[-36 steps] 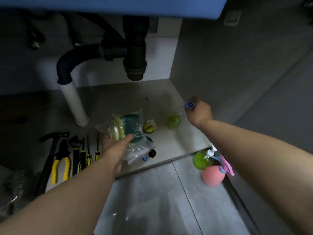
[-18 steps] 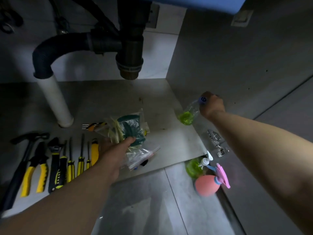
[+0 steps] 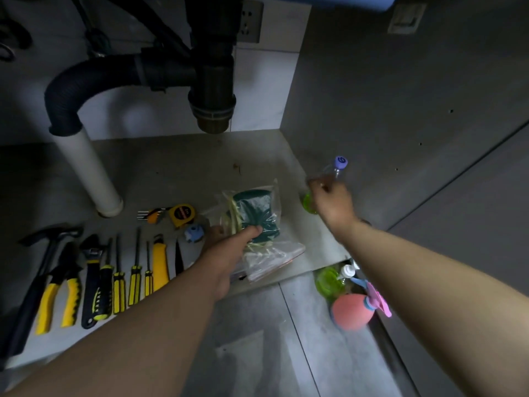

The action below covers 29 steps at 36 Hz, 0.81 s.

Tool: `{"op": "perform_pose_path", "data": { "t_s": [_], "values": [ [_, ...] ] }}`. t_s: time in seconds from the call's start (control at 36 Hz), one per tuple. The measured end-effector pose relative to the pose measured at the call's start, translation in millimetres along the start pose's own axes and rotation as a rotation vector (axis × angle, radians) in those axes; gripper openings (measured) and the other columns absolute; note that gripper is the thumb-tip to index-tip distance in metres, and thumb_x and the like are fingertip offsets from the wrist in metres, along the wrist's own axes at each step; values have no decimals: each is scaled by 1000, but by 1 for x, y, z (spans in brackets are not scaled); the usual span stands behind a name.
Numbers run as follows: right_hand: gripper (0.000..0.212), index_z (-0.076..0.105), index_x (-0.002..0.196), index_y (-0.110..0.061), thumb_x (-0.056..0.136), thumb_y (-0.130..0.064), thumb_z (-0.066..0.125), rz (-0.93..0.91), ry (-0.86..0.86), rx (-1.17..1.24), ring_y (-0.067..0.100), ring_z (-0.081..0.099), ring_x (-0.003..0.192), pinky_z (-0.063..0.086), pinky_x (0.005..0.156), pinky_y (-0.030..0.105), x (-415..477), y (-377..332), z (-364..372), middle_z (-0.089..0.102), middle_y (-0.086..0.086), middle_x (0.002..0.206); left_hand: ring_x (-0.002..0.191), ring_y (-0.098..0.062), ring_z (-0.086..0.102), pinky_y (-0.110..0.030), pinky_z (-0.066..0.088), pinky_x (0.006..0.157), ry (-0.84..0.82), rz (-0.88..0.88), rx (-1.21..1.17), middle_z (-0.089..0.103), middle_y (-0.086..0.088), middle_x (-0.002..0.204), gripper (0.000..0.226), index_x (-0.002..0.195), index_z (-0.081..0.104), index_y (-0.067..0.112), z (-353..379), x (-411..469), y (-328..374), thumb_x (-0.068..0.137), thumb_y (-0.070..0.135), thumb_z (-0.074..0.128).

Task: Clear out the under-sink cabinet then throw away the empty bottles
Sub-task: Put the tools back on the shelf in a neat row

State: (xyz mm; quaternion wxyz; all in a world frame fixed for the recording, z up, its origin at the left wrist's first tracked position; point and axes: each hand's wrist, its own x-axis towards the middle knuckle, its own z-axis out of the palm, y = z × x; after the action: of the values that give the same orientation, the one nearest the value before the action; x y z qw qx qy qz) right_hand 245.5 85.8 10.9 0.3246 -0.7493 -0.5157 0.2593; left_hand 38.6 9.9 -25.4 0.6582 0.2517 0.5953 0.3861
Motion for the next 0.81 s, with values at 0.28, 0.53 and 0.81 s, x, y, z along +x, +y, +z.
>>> {"op": "perform_pose_path", "data": {
  "t_s": [0.28, 0.53, 0.81],
  "values": [
    [54, 69, 124, -21, 79, -50, 81, 389, -914, 710, 33, 66, 116, 54, 95, 46, -54, 26, 29, 67, 15, 128, 85, -29, 77, -36, 59, 62, -80, -25, -82, 77, -7, 103, 54, 119, 64, 28, 17, -3, 9, 69, 34, 85],
    [57, 65, 121, -26, 73, -52, 80, 394, -448, 551, 25, 70, 108, 58, 91, 45, -20, 28, 41, 74, 1, 115, 73, -20, 54, -32, 43, 67, 202, -88, -105, 59, -5, 87, 22, 85, 63, 19, 1, 4, 16, 89, 41, 64],
    [44, 67, 120, -18, 85, -43, 74, 519, -490, 416, 23, 72, 89, 59, 66, 31, 5, 30, 54, 75, 8, 109, 49, -14, 39, -24, 31, 52, 339, -57, -127, 50, -4, 67, 28, 73, 56, 15, -34, 11, 1, 92, 35, 60]
  ]
}}
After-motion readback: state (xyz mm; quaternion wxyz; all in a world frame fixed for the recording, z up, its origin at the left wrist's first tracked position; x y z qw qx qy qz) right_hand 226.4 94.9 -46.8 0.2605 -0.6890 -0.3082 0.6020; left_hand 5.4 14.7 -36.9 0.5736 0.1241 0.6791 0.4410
